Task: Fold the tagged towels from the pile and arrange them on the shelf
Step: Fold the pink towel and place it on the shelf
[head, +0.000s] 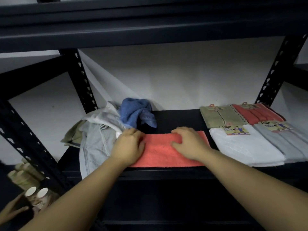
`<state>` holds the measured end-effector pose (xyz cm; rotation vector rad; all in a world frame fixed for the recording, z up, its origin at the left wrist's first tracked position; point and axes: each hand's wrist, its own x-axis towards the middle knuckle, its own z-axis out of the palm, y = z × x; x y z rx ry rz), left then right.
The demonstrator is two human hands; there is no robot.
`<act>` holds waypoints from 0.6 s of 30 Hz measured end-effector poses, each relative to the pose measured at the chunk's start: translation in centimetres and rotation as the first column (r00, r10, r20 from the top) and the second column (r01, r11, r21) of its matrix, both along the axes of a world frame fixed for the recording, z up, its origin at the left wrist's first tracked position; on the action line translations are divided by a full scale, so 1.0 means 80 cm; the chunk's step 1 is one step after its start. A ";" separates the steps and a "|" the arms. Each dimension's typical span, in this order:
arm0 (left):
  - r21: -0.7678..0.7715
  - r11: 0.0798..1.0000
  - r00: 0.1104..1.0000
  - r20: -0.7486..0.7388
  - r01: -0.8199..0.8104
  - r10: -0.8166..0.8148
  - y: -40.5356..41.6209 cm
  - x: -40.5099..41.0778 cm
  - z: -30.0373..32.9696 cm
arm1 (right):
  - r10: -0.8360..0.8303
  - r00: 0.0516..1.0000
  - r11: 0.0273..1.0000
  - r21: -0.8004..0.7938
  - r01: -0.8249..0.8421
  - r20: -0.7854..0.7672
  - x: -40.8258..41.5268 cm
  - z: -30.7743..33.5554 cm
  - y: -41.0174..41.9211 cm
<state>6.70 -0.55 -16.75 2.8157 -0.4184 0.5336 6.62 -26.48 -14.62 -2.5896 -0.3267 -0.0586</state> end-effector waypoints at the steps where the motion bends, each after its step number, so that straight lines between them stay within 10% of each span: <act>1: 0.029 0.999 0.993 -0.117 0.025 -0.022 -0.004 -0.001 -0.003 | 0.031 0.999 0.999 -0.035 -0.033 -0.035 0.000 -0.005 0.014; 10: 0.207 0.977 0.924 -0.380 0.053 0.031 -0.003 -0.006 -0.016 | -0.002 0.986 0.911 -0.406 -0.068 -0.168 -0.005 -0.039 -0.013; 18: 0.190 0.979 0.964 -0.266 0.075 -0.022 -0.010 -0.010 -0.013 | 0.015 0.984 0.991 -0.129 -0.039 -0.178 -0.002 -0.025 -0.044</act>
